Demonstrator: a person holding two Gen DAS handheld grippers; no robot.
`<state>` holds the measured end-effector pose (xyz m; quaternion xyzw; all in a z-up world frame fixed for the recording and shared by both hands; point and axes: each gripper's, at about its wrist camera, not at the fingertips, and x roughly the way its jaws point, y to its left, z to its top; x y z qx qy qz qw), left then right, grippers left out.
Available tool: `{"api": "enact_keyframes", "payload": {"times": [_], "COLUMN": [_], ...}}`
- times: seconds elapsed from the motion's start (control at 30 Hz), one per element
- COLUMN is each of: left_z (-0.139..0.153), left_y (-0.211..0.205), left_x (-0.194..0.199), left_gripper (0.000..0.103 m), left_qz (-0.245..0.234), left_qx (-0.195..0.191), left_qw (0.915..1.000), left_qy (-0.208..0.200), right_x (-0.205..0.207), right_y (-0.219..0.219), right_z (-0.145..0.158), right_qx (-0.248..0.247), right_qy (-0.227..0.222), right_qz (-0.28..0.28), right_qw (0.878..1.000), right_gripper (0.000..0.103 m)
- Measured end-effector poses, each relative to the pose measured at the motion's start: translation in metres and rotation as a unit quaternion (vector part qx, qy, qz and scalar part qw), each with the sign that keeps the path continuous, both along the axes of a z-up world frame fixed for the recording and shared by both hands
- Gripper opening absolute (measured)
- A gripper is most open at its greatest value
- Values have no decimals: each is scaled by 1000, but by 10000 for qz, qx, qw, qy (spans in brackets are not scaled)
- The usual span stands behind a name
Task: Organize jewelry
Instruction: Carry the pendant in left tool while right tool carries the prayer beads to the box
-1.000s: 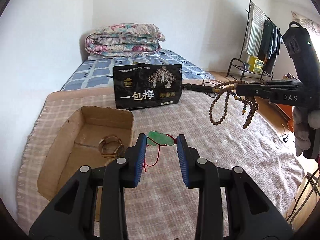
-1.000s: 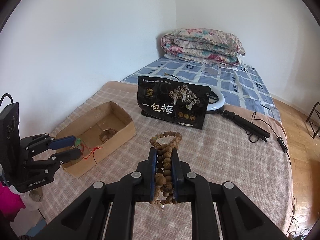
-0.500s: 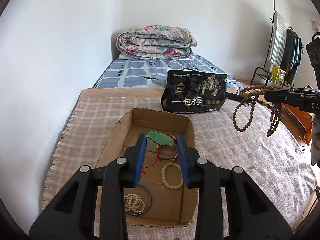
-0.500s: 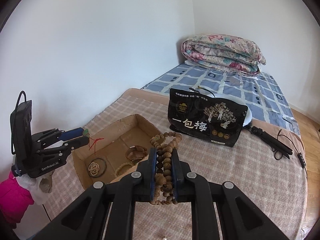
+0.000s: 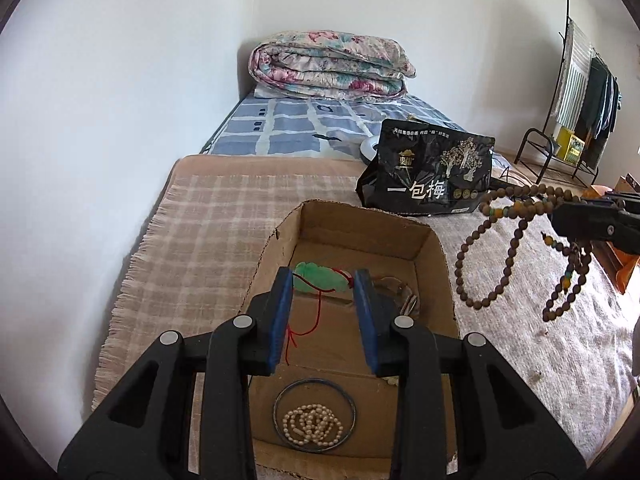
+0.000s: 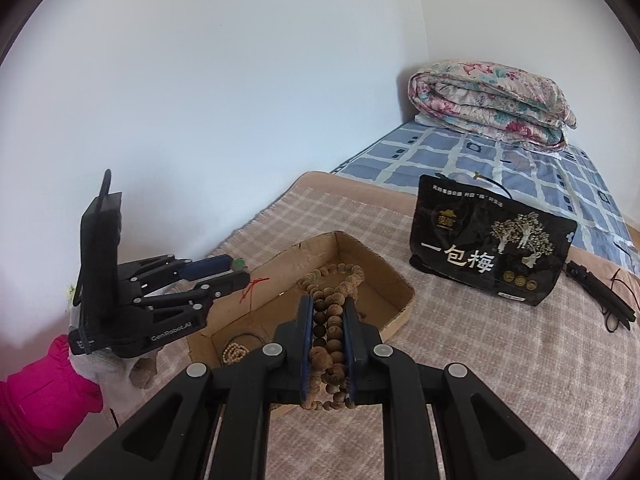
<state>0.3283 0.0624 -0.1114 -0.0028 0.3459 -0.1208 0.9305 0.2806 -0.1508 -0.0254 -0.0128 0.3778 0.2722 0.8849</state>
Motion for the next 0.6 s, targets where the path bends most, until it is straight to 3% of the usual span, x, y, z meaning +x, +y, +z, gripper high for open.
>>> {"api": "enact_keyframes", "payload": {"times": [0.6], "left_z": [-21], "left_y": [5], "left_x": [37], "left_gripper": [31], "left_qz": [-31], "left_qx": [-126], "left_qw": [9991], "left_qy": [404], "right_x": [-5], "right_y": [50], "right_z": [-57], "right_qx": [174], "right_qy": [635], "right_qz": [359], "right_qw": [9972], "right_gripper": [11]}}
